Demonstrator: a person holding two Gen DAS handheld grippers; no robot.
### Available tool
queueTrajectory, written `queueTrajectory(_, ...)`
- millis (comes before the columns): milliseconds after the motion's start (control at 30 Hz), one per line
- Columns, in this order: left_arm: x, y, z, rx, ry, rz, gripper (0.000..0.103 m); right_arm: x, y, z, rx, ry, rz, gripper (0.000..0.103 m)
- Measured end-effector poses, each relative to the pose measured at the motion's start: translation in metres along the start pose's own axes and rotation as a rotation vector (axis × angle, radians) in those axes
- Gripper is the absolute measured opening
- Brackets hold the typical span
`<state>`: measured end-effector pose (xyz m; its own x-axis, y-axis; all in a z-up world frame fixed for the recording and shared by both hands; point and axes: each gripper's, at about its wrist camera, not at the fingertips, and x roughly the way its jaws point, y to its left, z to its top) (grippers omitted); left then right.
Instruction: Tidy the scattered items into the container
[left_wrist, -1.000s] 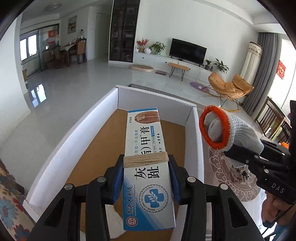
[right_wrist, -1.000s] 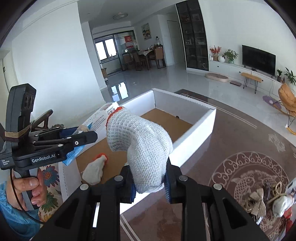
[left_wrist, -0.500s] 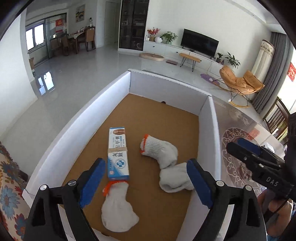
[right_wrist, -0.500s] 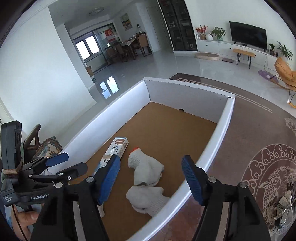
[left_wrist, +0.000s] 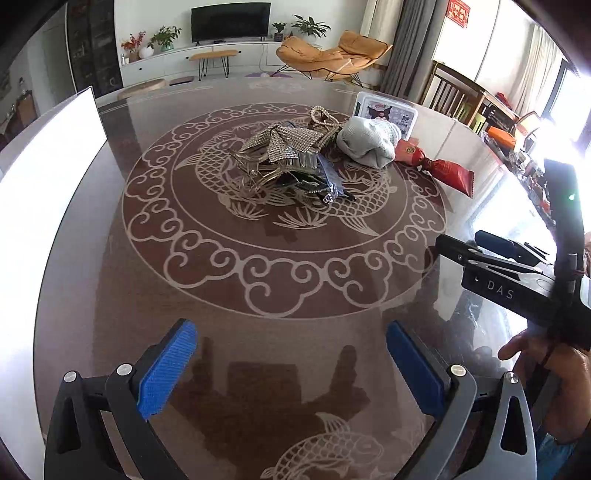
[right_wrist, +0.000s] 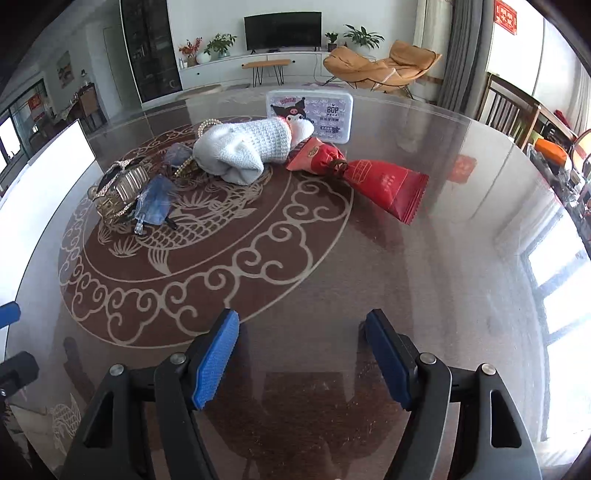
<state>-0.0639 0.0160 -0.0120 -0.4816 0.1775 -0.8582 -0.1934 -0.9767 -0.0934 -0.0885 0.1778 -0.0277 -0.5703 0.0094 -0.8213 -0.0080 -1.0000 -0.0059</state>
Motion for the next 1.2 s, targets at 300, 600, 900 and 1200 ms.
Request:
queueTrajectory(300,0.043,0.003,0.043,-0.052,-0.062,0.146,0.103,0.033,0.005,0.053,-0.031,-0.034,0.030,0.084)
queueTrajectory(600,0.062,0.014,0.077,-0.068,-0.085,0.160,0.103,0.035,0.005,0.053,-0.031,-0.034,0.030,0.084)
queueTrajectory(900,0.059,0.016,0.071,-0.086,-0.096,0.170,0.103,0.035,0.004,0.053,-0.031,-0.034,0.029,0.084)
queueTrajectory(1200,0.059,0.017,0.071,-0.086,-0.096,0.170,0.103,0.035,0.004,0.052,-0.030,-0.035,0.029,0.084)
